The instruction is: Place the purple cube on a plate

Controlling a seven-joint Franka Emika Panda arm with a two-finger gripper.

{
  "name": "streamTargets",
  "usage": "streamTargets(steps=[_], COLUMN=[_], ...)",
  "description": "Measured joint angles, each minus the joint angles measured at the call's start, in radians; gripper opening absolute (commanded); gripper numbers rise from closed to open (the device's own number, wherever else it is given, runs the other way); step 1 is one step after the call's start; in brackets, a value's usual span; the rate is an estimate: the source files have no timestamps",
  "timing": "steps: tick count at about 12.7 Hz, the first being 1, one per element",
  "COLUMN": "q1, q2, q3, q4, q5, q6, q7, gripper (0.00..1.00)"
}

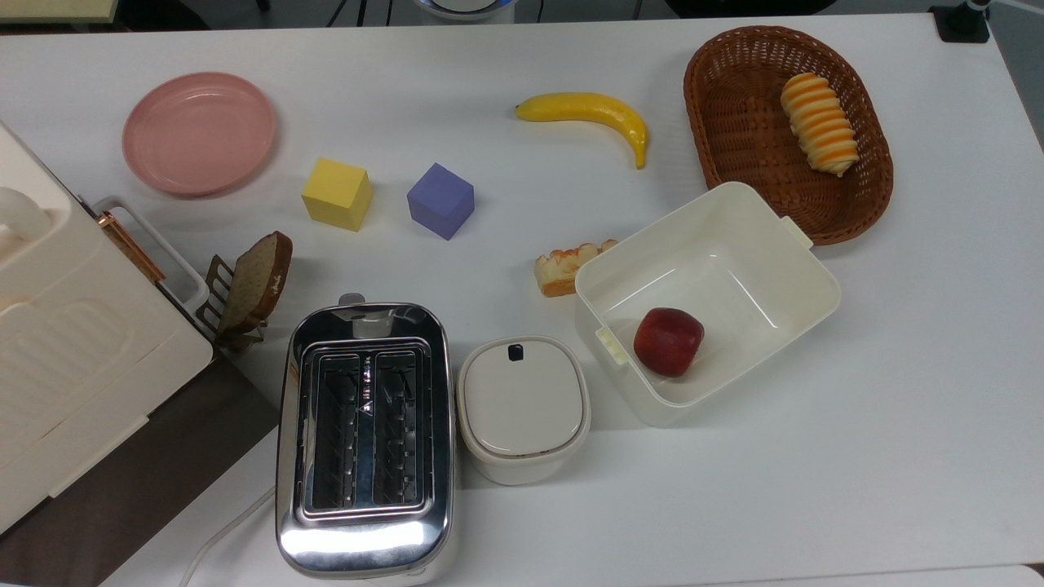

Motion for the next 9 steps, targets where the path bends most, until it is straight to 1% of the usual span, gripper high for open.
streamTargets(steps=[2,5,9], q1=[-0.014,-0.004,0.011], q2=[0.011,0.029,0.079], q3=[-0.003,0.003,0.011], q4=[0.000,0.000,-0.008], q5=[0.022,0.022,0.027], q6=[0.005,0.014,0.121], q7=[-0.005,-0.011,-0.011], gripper=[1.00,1.00,1.00])
